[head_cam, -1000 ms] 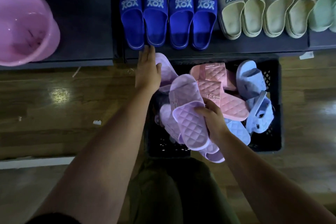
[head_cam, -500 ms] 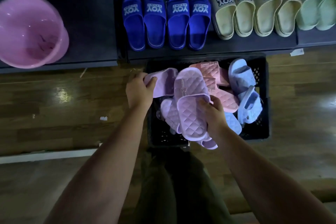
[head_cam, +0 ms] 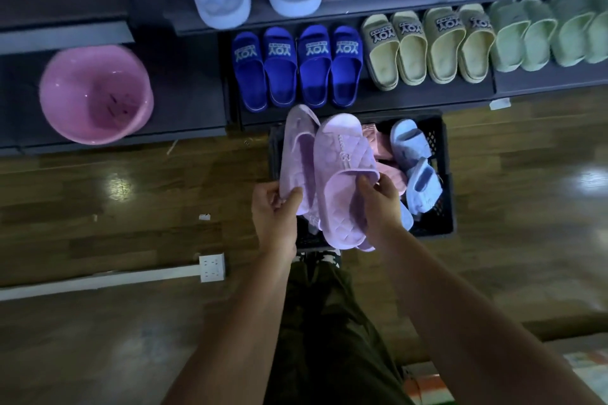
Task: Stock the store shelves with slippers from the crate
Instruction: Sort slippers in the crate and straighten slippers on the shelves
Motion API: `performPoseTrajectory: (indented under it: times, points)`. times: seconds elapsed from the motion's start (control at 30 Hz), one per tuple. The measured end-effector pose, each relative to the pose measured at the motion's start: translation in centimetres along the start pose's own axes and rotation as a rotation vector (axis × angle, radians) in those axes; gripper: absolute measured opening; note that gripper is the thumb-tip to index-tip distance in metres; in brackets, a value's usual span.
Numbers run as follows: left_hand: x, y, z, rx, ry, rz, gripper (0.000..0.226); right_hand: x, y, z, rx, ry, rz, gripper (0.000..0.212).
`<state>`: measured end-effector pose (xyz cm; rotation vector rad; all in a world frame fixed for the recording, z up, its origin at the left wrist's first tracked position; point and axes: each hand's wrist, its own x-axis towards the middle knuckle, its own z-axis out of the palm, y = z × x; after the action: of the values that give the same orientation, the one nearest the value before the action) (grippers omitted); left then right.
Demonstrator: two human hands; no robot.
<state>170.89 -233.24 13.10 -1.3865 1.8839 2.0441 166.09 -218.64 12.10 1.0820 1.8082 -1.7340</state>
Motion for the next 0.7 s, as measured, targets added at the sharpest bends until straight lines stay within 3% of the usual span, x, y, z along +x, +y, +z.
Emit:
performPoseTrajectory:
  times: [0.27, 0.4, 0.53, 0.7]
  points:
    - [-1.0, 3.0, 0.6, -0.187, -0.362, -0.151, 0.034, -3.0, -2.2, 1.1, 0.088, -0.108, 0.046, 0.01]
    - [-1.8, 4.5, 0.6, -0.353, -0.426, -0.325, 0.003, -3.7, -2.6, 1.0, 0.048, -0.109, 0.082, 0.009]
    - [-1.3, 3.9, 0.3, -0.335, -0.428, -0.323, 0.018, -4.1, -3.0, 0.6, 0.038, -0.123, 0.083, 0.006]
    - [-0.8, 4.1, -0.2, -0.239, -0.326, -0.363, 0.066, -3.8, -3.9, -0.7, -0.016, -0.062, -0.018, 0.008]
